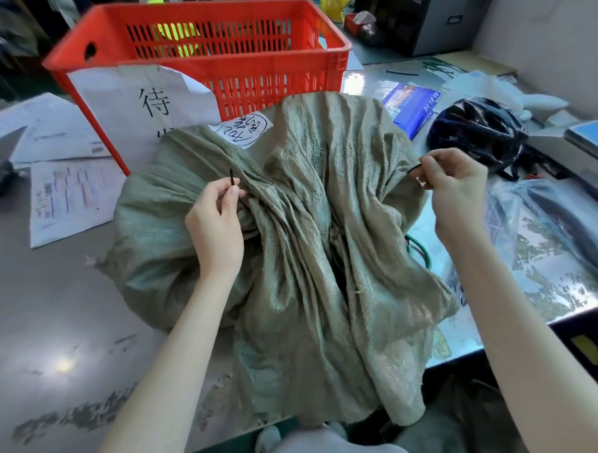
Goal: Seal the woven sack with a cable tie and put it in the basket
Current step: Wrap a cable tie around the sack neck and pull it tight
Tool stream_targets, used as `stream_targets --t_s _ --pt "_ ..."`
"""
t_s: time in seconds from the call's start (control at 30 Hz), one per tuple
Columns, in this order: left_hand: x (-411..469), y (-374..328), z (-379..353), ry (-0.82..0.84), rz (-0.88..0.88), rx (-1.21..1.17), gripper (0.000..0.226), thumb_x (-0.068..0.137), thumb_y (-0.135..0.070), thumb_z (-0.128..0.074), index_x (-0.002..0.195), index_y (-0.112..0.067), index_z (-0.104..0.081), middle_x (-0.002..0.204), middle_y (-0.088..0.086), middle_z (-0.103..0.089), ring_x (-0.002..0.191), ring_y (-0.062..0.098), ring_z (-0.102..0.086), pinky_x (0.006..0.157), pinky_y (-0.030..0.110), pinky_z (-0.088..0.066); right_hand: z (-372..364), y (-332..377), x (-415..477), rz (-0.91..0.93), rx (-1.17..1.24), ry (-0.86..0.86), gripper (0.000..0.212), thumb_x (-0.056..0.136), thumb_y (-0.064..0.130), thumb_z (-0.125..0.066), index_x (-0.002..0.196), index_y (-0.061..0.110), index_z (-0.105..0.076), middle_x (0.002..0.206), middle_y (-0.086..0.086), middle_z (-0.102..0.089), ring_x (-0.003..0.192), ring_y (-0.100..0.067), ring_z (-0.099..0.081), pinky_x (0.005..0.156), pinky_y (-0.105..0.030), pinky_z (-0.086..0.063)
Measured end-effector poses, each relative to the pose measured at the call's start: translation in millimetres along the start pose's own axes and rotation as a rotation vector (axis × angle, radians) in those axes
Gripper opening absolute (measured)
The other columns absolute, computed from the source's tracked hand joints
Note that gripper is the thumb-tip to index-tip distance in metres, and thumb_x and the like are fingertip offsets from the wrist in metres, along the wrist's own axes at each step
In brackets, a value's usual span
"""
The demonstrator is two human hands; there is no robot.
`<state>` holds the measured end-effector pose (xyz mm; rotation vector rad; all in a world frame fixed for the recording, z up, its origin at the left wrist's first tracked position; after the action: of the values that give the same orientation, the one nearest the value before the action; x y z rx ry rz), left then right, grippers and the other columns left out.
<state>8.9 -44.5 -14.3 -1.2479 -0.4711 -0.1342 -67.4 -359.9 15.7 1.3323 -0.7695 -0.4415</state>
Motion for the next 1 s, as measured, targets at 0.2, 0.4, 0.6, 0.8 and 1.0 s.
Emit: stream_targets --t_s 0.2,0.4,0.6,0.8,1.0 --pt "7 8 -3 -0.027 0.047 -0.050 0.019 0.095 -0.013 -0.055 0.106 -0.005 -0.069 0.086 0.003 -0.068 0.073 -0.008 -0.061 0.073 0.010 -0.047 -29 6 26 0.061 -0.002 0.050 0.026 0.089 0.003 -0.057 0.071 0.022 -0.058 0.087 0.001 -0.068 0.077 -0.003 -0.059 0.070 -0.013 -0.045" --pt "18 14 -12 -0.053 0.114 -0.072 0.002 0.096 -0.012 -0.053 0.095 -0.011 -0.052 0.078 -0.003 -0.061 0.064 -0.008 -0.058 0.072 0.016 -0.047 -75 6 42 0.073 0.041 0.289 0.024 0.091 0.004 -0.053 0.073 0.020 -0.050 0.088 0.005 -0.074 0.081 -0.009 -0.067 0.075 -0.028 -0.050" --pt "28 16 -27 -0.043 0.134 -0.061 0.006 0.098 -0.008 -0.048 0.092 -0.008 -0.047 0.082 0.003 -0.055 0.068 0.007 -0.050 0.063 0.006 -0.036 -115 8 43 0.150 -0.051 0.485 0.022 0.091 0.006 -0.049 0.075 0.021 -0.048 0.071 0.008 -0.075 0.067 -0.016 -0.064 0.068 -0.028 -0.050" --pt "34 23 -46 -0.001 0.135 -0.096 0.009 0.096 -0.008 -0.051 0.089 -0.008 -0.045 0.075 -0.007 -0.049 0.075 0.018 -0.045 0.068 0.026 -0.036 -143 9 30 0.117 -0.028 0.568 0.018 0.093 0.003 -0.045 0.079 0.013 -0.046 0.068 -0.014 -0.070 0.055 -0.030 -0.061 0.055 -0.037 -0.050" --pt "44 5 -51 -0.037 -0.044 -0.045 0.009 0.094 -0.007 -0.051 0.093 0.002 -0.052 0.074 -0.012 -0.049 0.066 0.002 -0.043 0.064 0.007 -0.034 -156 -5 4 0.051 -0.055 0.613 0.019 0.094 -0.001 -0.043 0.078 0.010 -0.045 0.060 -0.015 -0.063 0.037 -0.015 -0.057 0.043 -0.024 -0.047"
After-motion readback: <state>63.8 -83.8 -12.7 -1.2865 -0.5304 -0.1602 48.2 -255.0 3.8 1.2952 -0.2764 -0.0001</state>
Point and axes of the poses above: each hand's wrist, its own x-axis towards the middle knuckle, its own z-axis out of the back of the hand, y = z × x, the point moved 5 cm from there along x, towards the middle knuckle
